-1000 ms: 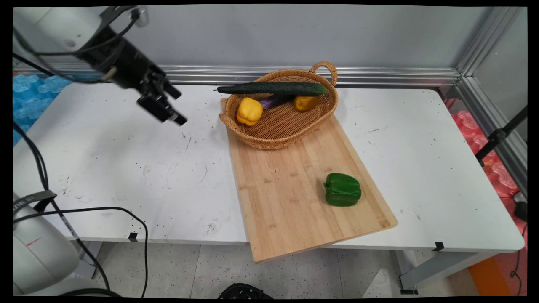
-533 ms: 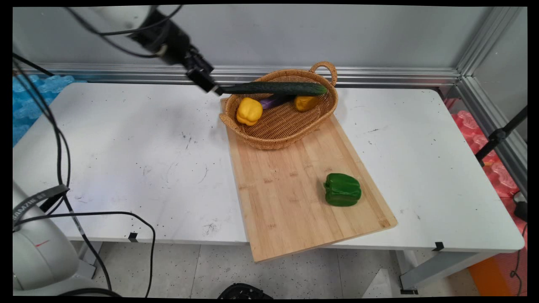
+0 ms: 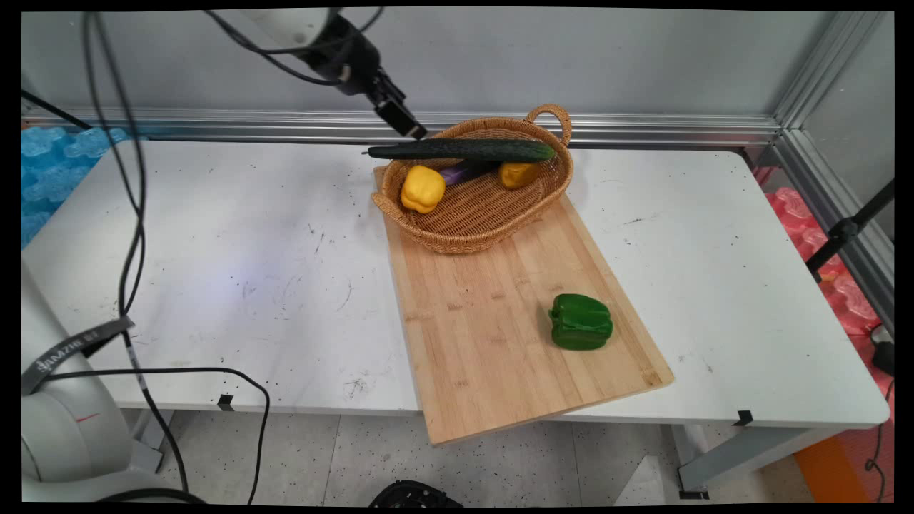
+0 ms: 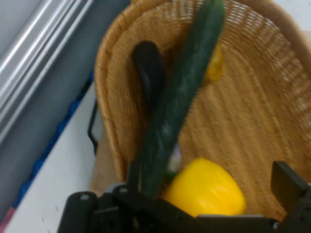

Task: Pick up the cucumber from the vegetable basket

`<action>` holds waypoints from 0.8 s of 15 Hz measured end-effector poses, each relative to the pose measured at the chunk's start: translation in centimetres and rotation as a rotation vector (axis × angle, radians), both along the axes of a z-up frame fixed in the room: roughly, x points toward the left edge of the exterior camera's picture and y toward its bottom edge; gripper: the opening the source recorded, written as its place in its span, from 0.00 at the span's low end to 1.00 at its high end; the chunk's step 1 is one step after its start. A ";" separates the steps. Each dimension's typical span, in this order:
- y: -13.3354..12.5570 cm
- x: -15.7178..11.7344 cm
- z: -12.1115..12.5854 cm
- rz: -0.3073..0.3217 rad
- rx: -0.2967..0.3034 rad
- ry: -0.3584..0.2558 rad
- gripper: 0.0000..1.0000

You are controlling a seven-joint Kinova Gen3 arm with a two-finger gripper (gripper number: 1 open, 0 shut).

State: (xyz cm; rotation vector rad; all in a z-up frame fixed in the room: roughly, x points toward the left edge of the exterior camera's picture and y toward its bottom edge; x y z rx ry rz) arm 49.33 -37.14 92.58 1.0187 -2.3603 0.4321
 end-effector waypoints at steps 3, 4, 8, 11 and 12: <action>-2.8 -0.9 -1.6 -0.015 -0.007 -0.013 1.00; -3.9 -1.3 -2.3 -0.025 -0.008 -0.020 1.00; -7.6 -2.9 -5.1 -0.076 0.002 -0.048 1.00; -9.6 -4.0 -6.9 -0.118 0.019 -0.066 1.00; -10.1 -4.2 -7.4 -0.132 0.026 -0.072 1.00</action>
